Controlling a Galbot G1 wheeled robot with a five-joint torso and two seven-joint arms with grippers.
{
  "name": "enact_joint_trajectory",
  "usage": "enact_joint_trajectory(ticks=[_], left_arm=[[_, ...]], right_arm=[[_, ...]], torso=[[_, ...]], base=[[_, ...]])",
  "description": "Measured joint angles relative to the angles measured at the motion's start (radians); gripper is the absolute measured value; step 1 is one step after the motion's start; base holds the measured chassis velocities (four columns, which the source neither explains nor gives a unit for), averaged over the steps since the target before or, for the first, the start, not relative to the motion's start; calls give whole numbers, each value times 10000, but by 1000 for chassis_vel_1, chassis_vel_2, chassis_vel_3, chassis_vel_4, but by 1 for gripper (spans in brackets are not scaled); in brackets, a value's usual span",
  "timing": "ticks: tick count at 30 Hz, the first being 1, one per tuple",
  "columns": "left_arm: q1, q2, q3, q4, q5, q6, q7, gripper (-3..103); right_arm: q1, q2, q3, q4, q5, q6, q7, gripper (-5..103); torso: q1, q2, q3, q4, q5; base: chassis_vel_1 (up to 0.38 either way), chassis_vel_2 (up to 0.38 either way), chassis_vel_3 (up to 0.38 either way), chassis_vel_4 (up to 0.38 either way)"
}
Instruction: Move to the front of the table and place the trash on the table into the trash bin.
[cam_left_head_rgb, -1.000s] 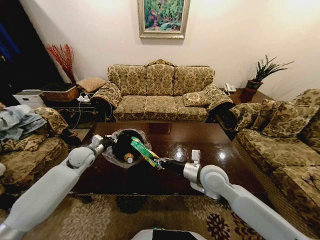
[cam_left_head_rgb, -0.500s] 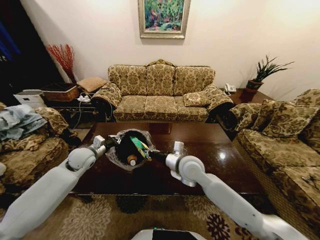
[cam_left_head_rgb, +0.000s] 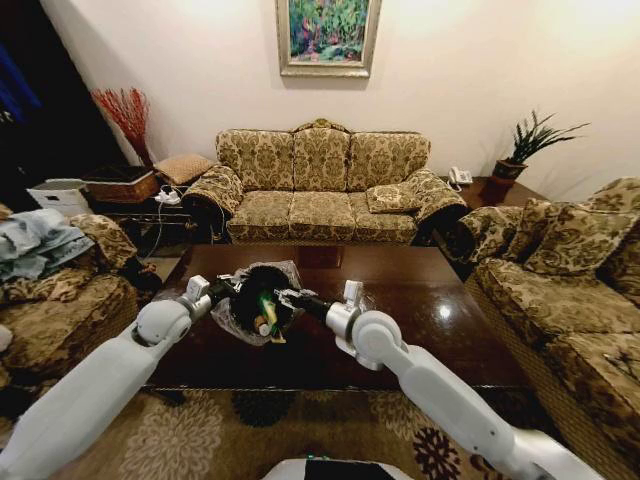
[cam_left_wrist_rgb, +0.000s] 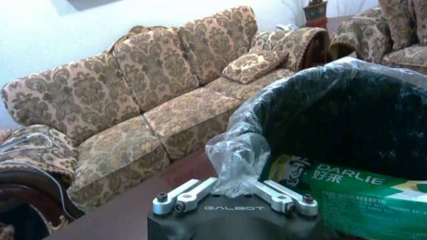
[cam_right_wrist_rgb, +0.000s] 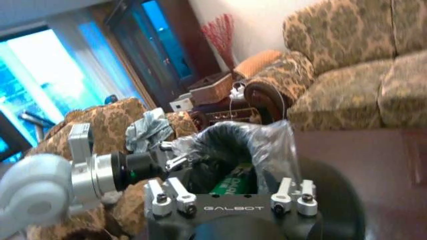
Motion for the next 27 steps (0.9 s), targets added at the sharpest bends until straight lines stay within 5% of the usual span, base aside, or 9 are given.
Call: enact_joint_trajectory(ticks=[2,5,11,16,21,27], left_arm=[[0,-13,-11,13,2,-2,0,0],[23,-7,-53,96,21,-5,69,0],[114,264,-226,218,-182,218,238,0],[109,431,-385,320,-964,961,-526,0],[55,626,-625,236,-1957,1942,-1191,0],[119,1110,-985,180,-3293,2351,-1853,0]], right_arm=[[-67,-104,141,28,-94,143,-317,79],[-437,-227,888,-59,-452,1500,-1551,95],[-1143,-289,1958,-477,-1736,3094,-2057,100],[-2252,-380,3019,-1127,-4312,4245,-1570,100],[-3041,-158,3799,-1189,-5265,4306,-945,100],[-3545,267,4421,-1489,-6357,4812,-741,100]], torso=[[-1,0,0,1,2],[0,0,0,0,-2],[0,0,0,3,3],[0,0,-1,2,-2],[0,0,-1,-1,-4],[0,0,0,3,1]], base=[[0,0,0,0],[0,0,0,0],[0,0,0,0],[0,0,0,0],[0,0,0,0],[0,0,0,0]])
